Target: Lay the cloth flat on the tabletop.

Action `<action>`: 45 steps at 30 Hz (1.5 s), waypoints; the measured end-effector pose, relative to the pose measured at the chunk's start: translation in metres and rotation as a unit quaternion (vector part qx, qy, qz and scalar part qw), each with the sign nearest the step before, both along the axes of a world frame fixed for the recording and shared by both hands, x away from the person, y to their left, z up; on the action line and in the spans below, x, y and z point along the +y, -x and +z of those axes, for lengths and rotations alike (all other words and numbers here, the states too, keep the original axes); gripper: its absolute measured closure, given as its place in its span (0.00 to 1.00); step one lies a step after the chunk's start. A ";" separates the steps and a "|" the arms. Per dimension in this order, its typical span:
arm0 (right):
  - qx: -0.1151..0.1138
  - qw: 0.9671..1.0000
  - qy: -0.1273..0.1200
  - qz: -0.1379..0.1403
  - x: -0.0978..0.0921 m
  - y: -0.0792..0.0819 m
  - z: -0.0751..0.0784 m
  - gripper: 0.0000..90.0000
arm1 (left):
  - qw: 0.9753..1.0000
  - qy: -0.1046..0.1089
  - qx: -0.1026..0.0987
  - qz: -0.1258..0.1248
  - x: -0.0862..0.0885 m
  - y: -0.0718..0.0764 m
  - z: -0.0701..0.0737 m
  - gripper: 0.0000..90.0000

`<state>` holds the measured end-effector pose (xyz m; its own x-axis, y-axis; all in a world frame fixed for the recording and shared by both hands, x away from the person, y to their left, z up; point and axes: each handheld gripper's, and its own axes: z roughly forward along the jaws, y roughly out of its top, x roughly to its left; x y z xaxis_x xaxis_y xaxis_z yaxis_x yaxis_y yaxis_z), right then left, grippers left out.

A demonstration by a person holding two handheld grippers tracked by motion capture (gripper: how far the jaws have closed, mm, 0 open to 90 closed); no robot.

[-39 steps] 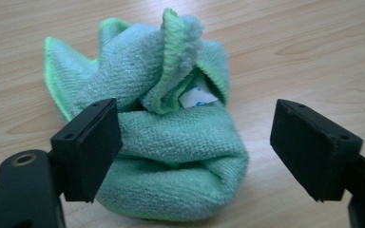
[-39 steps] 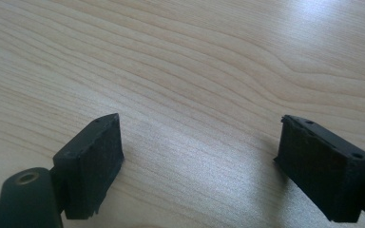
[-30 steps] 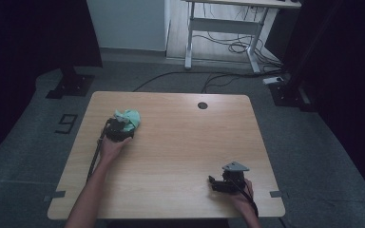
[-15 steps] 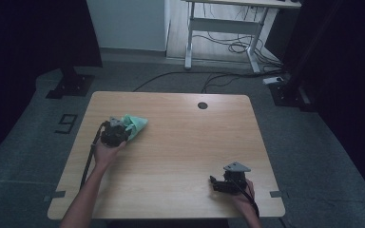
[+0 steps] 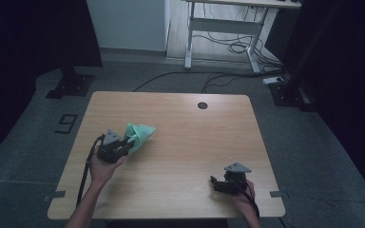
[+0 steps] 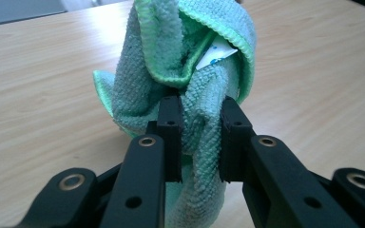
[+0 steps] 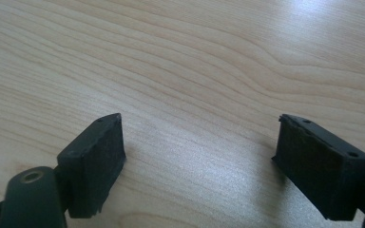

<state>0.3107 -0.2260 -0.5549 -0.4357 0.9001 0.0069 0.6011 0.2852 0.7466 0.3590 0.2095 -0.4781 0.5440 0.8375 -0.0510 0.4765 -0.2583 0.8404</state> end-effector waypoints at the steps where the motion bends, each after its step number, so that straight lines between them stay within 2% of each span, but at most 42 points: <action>1: 0.000 1.000 0.000 0.000 0.000 0.000 0.000 0.20 | 1.000 0.003 0.001 -0.005 -0.002 0.004 -0.001 0.83; 6: 0.000 1.000 -0.002 0.000 -0.002 0.002 0.000 0.20 | 0.999 0.027 0.004 -0.028 -0.016 0.023 -0.010 0.83; 9: 0.000 1.000 -0.002 -0.003 -0.003 0.002 0.000 0.20 | 0.999 0.024 0.002 -0.041 -0.027 0.033 -0.015 0.83; 12: 0.001 1.000 -0.002 -0.005 -0.004 0.002 0.000 0.20 | 0.998 0.028 0.009 -0.054 -0.038 0.039 -0.022 0.83; 14: 0.000 1.000 -0.001 -0.005 -0.004 0.003 0.000 0.20 | 0.998 0.027 0.013 -0.060 -0.042 0.040 -0.024 0.83; 15: 0.000 1.000 -0.001 -0.004 -0.004 0.003 0.000 0.20 | 0.997 0.010 0.014 -0.069 -0.051 0.042 -0.026 0.83; 17: 0.000 1.000 -0.001 -0.003 -0.004 0.003 0.000 0.20 | 0.997 0.011 0.015 -0.077 -0.058 0.045 -0.027 0.83; 20: 0.000 1.000 -0.001 -0.003 -0.004 0.003 0.000 0.21 | 0.996 0.002 0.014 -0.090 -0.068 0.049 -0.029 0.83; 24: 0.000 1.000 -0.001 -0.001 -0.004 0.004 0.000 0.21 | 0.995 0.007 0.017 -0.101 -0.080 0.051 -0.032 0.83; 28: -0.001 1.000 0.000 -0.001 -0.004 0.004 0.000 0.21 | 0.994 0.000 0.023 -0.110 -0.091 0.052 -0.038 0.83; 29: -0.001 1.000 0.000 -0.001 -0.004 0.004 0.000 0.21 | 0.993 -0.008 0.022 -0.115 -0.098 0.053 -0.042 0.83; 31: -0.001 1.000 0.000 -0.001 -0.004 0.004 0.000 0.21 | 0.992 -0.019 0.024 -0.120 -0.103 0.054 -0.046 0.83; 35: -0.005 1.000 0.003 0.000 -0.003 0.005 0.000 0.22 | 0.993 -0.027 0.022 -0.114 -0.106 0.053 -0.048 0.82; 40: -0.002 1.000 0.000 0.003 -0.002 0.004 0.000 0.21 | 0.993 -0.022 0.028 -0.112 -0.105 0.050 -0.050 0.81; 41: -0.002 1.000 0.000 0.003 -0.002 0.004 0.000 0.21 | 0.993 -0.013 0.036 -0.115 -0.106 0.049 -0.053 0.80; 42: -0.002 1.000 0.000 0.003 -0.002 0.004 0.000 0.21 | 0.993 -0.013 0.036 -0.115 -0.106 0.049 -0.053 0.79; 44: -0.002 1.000 -0.001 0.003 -0.002 0.004 0.000 0.21 | 0.993 -0.015 0.031 -0.114 -0.109 0.049 -0.056 0.70; 45: -0.002 1.000 0.000 0.002 -0.002 0.004 0.000 0.21 | 0.994 -0.012 0.016 -0.107 -0.110 0.052 -0.054 0.60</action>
<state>0.3067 -0.2282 -0.5545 -0.4402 0.8979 0.0050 0.5973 0.2886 0.7483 0.3072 0.0995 -0.5319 0.7080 0.7042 -0.0531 0.4350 -0.3757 0.8183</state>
